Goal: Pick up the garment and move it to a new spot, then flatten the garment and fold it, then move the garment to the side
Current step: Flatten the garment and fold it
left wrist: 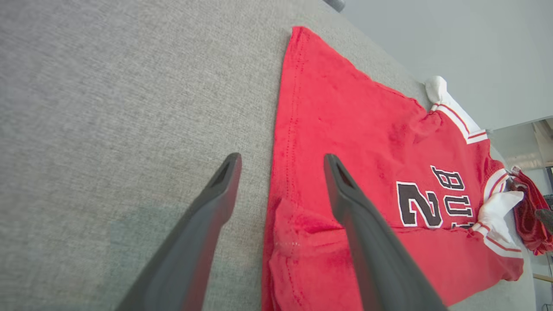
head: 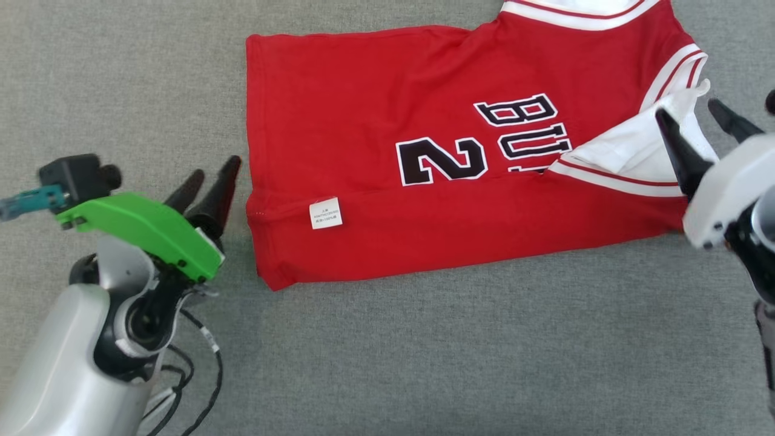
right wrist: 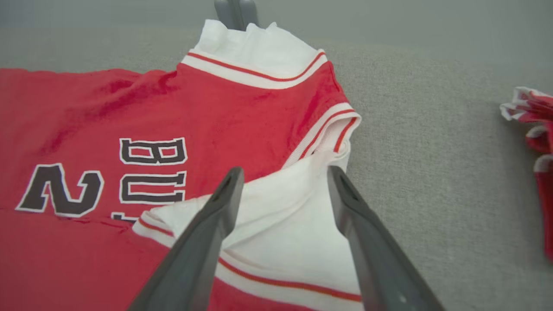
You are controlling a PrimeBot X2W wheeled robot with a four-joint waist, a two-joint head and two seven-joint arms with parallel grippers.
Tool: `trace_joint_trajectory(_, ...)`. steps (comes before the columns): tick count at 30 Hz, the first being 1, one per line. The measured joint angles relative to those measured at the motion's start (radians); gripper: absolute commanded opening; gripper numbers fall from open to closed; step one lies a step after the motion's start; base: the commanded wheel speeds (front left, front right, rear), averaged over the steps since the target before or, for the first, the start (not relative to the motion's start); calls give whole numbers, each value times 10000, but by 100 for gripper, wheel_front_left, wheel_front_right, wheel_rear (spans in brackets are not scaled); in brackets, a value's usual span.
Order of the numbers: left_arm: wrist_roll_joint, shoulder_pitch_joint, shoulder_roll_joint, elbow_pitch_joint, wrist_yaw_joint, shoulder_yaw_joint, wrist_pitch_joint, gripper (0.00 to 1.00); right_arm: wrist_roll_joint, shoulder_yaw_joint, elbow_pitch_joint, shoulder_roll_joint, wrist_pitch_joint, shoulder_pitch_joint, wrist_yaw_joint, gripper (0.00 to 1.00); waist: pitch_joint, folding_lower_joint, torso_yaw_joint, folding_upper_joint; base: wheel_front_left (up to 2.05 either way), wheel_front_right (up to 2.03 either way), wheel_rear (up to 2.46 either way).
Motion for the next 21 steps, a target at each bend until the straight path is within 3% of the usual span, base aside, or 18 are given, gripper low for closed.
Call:
trace_joint_trajectory(4, 44, 1259, 364, -901, 19, 46, -196, 100, -105, 587, -1009, -1427, 709, 1231, 2, 100, -252, 0, -86, 0, 0, 0, 0)
trace_joint_trajectory(7, 65, 2193, 639, -1572, 36, -431, 155, 100, 15, 738, -1413, -2424, 1574, 2014, 4, 100, -418, 0, -247, 1, 0, 0, 0)
trace_joint_trajectory(10, 261, 2429, 742, -1620, 104, -644, 215, 100, 44, 546, -1494, -2782, 1839, 2187, 4, 100, -374, 0, -317, 0, 0, 0, 0)
trace_joint_trajectory(14, 385, 2189, 569, -1210, 77, -880, 324, 100, 6, 518, -1151, -2736, 2011, 1969, 4, 100, -127, 0, -292, 0, 0, 0, 0)
trace_joint_trajectory(19, 355, 1396, 171, -378, -372, -1147, 395, 99, 190, 704, -376, -2476, 2102, 1777, -4, 100, 406, 0, -49, 1, 0, 0, 0)
trace_joint_trajectory(21, 395, 1301, 169, -240, -562, -1250, 420, 33, 389, 750, -240, -2414, 2144, 1776, -6, 95, 497, 0, 20, 0, 0, 0, 0)
